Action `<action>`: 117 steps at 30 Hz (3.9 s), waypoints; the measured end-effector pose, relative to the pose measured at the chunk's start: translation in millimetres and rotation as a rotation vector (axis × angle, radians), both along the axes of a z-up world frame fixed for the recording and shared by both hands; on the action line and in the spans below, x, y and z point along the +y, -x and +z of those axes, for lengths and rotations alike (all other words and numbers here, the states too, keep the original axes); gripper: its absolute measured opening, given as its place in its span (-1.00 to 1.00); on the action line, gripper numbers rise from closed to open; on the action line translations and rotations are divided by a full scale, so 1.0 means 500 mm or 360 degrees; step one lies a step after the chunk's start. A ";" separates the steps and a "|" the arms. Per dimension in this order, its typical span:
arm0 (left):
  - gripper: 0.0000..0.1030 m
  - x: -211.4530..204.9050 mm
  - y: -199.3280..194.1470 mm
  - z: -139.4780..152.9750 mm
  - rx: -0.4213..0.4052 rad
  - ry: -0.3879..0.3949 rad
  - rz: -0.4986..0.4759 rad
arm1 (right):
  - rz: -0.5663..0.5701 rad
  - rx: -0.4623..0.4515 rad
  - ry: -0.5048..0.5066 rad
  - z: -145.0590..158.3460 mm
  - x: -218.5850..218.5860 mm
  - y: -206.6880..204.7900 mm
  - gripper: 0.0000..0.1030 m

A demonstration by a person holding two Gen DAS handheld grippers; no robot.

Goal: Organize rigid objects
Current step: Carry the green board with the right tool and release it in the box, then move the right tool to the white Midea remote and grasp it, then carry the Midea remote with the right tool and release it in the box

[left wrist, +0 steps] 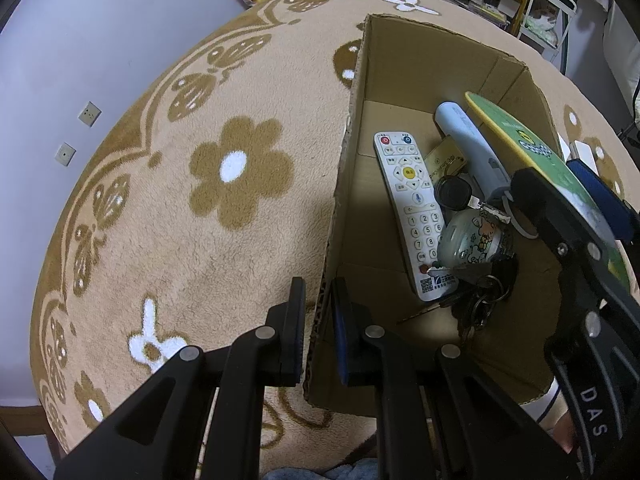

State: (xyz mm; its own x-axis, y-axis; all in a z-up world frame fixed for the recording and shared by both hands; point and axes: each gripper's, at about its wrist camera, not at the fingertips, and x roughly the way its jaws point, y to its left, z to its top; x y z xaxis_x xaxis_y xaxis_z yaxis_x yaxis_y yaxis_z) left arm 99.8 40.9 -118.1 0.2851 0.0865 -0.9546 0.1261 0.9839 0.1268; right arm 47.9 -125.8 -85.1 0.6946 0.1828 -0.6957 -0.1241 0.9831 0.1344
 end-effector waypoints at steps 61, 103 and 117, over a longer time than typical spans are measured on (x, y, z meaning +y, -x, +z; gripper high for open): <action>-0.74 -0.013 -0.002 0.000 -0.0003 -0.0065 -0.0026 | -0.0792 0.0211 0.0158 -0.212 -0.444 -0.085 0.08; -0.74 -0.004 -0.009 -0.001 0.0005 -0.0033 -0.0001 | 0.0399 -0.0076 -0.0111 0.028 -0.067 -0.058 -0.01; -0.74 -0.004 -0.009 -0.001 0.0002 -0.0031 0.0001 | 0.0571 0.0101 0.0214 -0.041 0.019 -0.062 -0.01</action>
